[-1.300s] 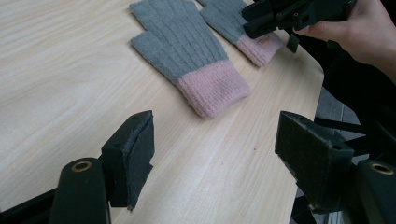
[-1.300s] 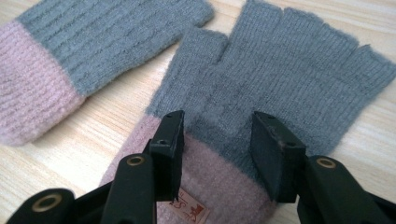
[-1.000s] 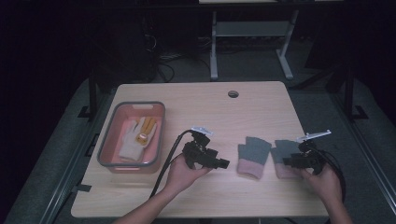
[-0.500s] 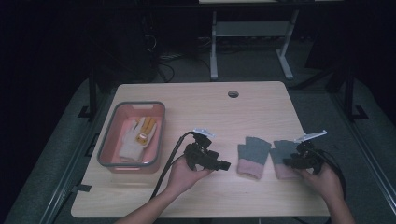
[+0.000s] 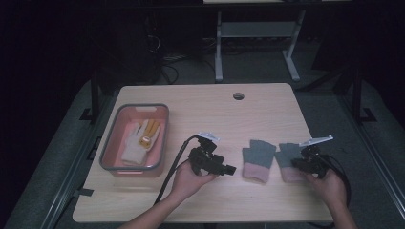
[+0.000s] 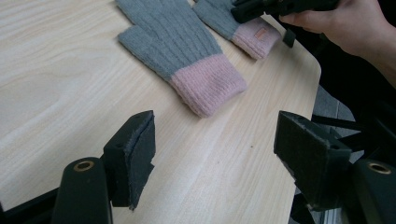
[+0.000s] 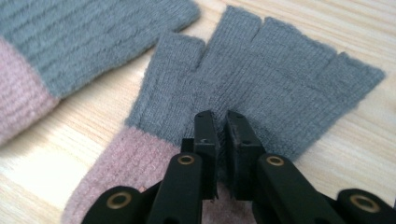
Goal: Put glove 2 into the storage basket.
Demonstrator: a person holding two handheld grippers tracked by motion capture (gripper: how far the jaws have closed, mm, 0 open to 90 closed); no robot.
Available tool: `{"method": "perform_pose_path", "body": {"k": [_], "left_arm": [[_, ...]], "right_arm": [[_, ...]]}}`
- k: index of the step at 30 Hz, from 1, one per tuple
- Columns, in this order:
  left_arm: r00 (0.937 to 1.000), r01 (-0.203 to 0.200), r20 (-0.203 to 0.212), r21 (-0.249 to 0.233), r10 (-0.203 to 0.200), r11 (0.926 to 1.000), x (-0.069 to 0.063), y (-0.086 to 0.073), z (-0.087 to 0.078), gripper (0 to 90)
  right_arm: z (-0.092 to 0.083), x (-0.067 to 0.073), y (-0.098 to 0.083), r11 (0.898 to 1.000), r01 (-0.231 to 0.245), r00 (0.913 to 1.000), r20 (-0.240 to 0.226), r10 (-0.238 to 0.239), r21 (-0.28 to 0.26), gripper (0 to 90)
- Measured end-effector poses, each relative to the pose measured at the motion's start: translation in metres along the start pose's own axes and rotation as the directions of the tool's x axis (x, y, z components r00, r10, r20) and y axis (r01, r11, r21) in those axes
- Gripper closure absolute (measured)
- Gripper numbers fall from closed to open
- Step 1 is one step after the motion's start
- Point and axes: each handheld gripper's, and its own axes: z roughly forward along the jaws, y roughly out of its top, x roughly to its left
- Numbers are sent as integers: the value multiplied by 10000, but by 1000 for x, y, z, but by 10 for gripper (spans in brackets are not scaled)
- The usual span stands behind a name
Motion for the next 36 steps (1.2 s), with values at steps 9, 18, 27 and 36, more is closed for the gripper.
{"method": "perform_pose_path", "body": {"k": [9, 18, 27, 36], "left_arm": [[10000, -28, -74, -81, 27, 10000, 1, 1, -3, 295], [9999, -126, -12, 13, 126, 9999, -2, 2, 0, 294], [9997, -255, -33, 41, 255, 9997, -3, 3, -2, 294], [9998, -204, -79, -36, 203, 9998, -2, 2, -2, 293]], "right_arm": [[-10, 0, -4, 9987, -465, 9985, 264, 471, -217, 860], [-29, 11, -8, 9942, -974, 9952, -23, 974, -452, 859], [-35, 37, 16, 9952, -686, 9959, -640, 641, -702, 857], [-24, 55, 34, 9964, -613, 9924, -1107, 545, -592, 855]]}}
